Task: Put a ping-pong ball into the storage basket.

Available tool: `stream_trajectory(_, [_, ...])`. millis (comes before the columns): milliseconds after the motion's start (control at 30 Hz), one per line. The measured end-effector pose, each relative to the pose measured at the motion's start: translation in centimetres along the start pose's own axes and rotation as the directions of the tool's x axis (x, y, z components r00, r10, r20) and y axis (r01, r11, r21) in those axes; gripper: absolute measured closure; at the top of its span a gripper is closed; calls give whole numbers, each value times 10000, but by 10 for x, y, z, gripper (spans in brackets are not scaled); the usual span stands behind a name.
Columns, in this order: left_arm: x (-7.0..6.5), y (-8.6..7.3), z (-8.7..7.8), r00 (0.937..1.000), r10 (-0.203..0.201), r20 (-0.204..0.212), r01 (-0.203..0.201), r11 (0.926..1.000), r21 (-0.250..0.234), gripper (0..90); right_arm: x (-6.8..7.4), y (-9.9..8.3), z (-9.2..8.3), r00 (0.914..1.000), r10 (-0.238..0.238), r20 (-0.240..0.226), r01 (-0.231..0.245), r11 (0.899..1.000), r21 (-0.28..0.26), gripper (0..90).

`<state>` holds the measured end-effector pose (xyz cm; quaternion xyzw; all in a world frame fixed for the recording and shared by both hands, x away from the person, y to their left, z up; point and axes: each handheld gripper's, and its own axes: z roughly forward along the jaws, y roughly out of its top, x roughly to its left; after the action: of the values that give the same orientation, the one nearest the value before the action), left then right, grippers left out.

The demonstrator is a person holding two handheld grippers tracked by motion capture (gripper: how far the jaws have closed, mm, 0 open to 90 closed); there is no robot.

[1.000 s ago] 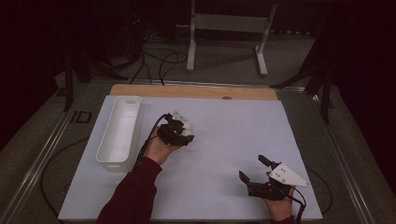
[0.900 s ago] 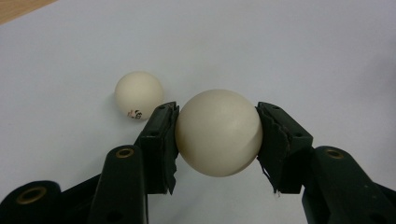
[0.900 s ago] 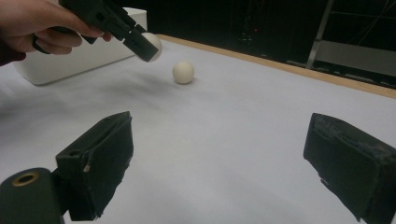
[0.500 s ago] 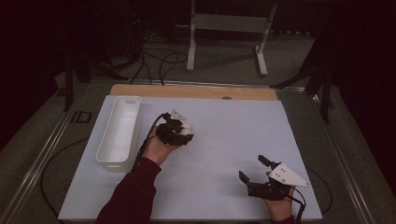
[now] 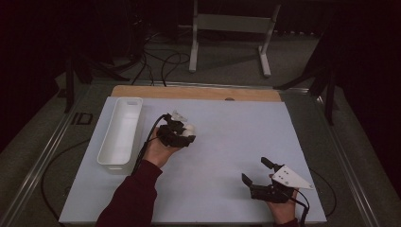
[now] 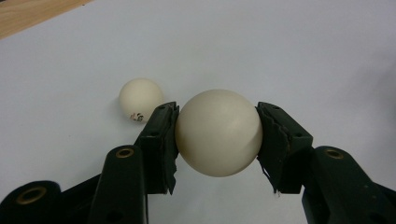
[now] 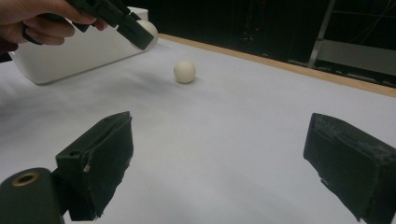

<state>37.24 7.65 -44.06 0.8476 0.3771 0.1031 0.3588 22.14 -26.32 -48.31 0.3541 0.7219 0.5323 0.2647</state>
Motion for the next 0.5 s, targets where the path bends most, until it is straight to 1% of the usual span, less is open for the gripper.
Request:
stream_trajectory(200, [2, 1, -4, 10000, -80, -6, 79, 9999, -90, 512, 0, 0, 0, 10000, 5, -9, -5, 10000, -4, 81])
stream_trajectory(500, [2, 4, -11, 10000, -57, -17, 57, 9998, -166, 512, 0, 0, 0, 10000, 6, 2, -6, 10000, -14, 81])
